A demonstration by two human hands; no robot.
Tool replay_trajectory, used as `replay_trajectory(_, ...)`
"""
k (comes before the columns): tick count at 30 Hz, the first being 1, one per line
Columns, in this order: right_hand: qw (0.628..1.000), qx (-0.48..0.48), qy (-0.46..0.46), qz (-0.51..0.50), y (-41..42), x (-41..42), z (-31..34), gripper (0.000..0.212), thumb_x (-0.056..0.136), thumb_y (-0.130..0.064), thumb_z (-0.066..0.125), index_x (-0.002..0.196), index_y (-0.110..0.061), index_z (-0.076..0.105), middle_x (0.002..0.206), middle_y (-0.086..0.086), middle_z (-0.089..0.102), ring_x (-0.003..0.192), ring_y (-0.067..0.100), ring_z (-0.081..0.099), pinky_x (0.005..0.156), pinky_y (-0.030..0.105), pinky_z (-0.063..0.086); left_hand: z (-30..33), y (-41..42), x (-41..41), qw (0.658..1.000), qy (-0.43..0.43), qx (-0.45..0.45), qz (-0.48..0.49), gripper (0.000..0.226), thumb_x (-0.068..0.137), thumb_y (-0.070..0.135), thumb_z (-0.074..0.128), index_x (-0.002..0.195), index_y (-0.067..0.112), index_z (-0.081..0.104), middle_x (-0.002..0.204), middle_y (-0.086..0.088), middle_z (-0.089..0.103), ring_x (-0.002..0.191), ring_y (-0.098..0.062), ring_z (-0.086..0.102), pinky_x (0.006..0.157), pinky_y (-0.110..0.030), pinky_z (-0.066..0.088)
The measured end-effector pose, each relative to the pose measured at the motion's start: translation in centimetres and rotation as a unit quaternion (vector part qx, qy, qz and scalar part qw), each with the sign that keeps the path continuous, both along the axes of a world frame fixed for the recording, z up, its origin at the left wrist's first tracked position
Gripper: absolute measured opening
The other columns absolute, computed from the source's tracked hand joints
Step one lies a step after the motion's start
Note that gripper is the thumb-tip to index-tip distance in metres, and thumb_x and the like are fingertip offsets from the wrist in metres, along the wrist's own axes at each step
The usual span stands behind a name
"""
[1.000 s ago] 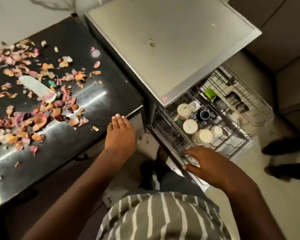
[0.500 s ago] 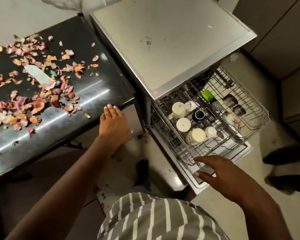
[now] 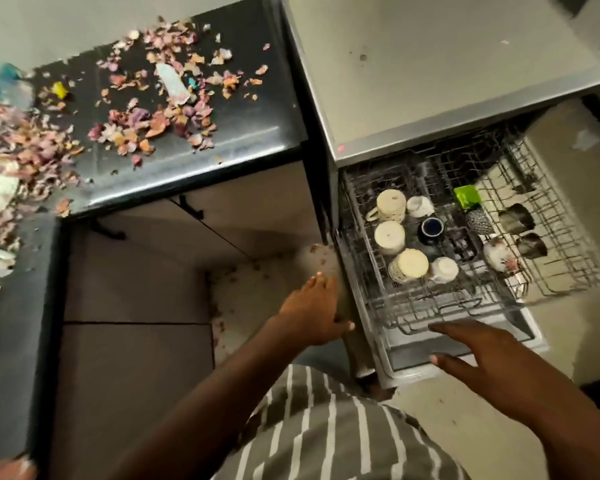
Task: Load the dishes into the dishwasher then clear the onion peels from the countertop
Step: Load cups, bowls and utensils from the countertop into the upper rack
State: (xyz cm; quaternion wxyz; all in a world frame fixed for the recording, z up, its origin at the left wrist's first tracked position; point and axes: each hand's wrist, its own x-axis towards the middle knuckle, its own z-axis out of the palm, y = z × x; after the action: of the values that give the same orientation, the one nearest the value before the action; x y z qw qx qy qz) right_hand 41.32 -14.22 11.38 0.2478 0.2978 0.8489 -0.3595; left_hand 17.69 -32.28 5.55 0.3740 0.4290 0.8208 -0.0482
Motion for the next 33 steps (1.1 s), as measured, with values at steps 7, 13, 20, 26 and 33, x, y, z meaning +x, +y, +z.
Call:
replay_trajectory(7,0.999,0.031,0.029,-0.024,3.4,0.2,1.0,0.054,0.097,-0.053,0.063,0.148,-0.044,0.049,0.153,-0.013,0.050,0.139,0.008,0.045,0.110,0.027,0.037,0.1,3.0,1.2,0.998,-0.039,-0.019,-0.041,0.093,0.096,0.058,0.061,0.162,0.006,0.019,0.170,-0.020,0.018,0.155,-0.034,0.025,0.124,-0.045,0.029)
replay_trajectory(13,0.999,0.037,-0.011,-0.012,5.6,1.3,1.0,0.054,0.101,-0.052,0.059,0.152,-0.042,0.046,0.158,-0.013,0.044,0.144,0.009,0.038,0.107,0.022,0.031,-1.2,8.4,2.6,0.996,-0.027,0.008,-0.086,0.091,0.096,0.060,0.059,0.162,0.010,0.020,0.170,-0.017,0.018,0.152,-0.033,0.031,0.119,-0.048,0.036)
replay_trajectory(20,0.998,0.014,-0.018,0.059,11.9,1.0,0.3,0.053,0.100,-0.051,0.060,0.150,-0.041,0.047,0.156,-0.011,0.047,0.139,0.008,0.043,0.105,0.022,0.033,-2.0,10.7,6.4,0.998,-0.054,0.015,-0.027,0.081,0.094,0.061,0.063,0.153,0.015,0.033,0.157,-0.010,0.042,0.137,-0.029,0.049,0.110,-0.047,0.047)
replay_trajectory(26,0.986,0.012,0.015,0.167,19.0,1.2,-0.7,0.054,0.101,-0.052,0.058,0.152,-0.038,0.046,0.157,-0.010,0.046,0.143,0.011,0.040,0.112,0.030,0.035,-1.9,13.8,12.1,0.994,-0.043,-0.024,0.101,0.073,0.093,0.058,0.066,0.149,0.020,0.036,0.148,-0.006,0.051,0.129,-0.027,0.056,0.105,-0.046,0.050)
replay_trajectory(33,0.961,-0.002,0.018,0.276,23.6,2.7,-3.0,0.052,0.100,-0.046,0.064,0.147,-0.027,0.055,0.144,-0.002,0.058,0.131,0.018,0.053,0.109,0.036,0.043,-0.7,19.3,18.8,0.990,-0.007,-0.015,0.142,0.079,0.097,0.056,0.061,0.156,0.015,0.029,0.160,-0.009,0.040,0.141,-0.029,0.047,0.113,-0.046,0.045)
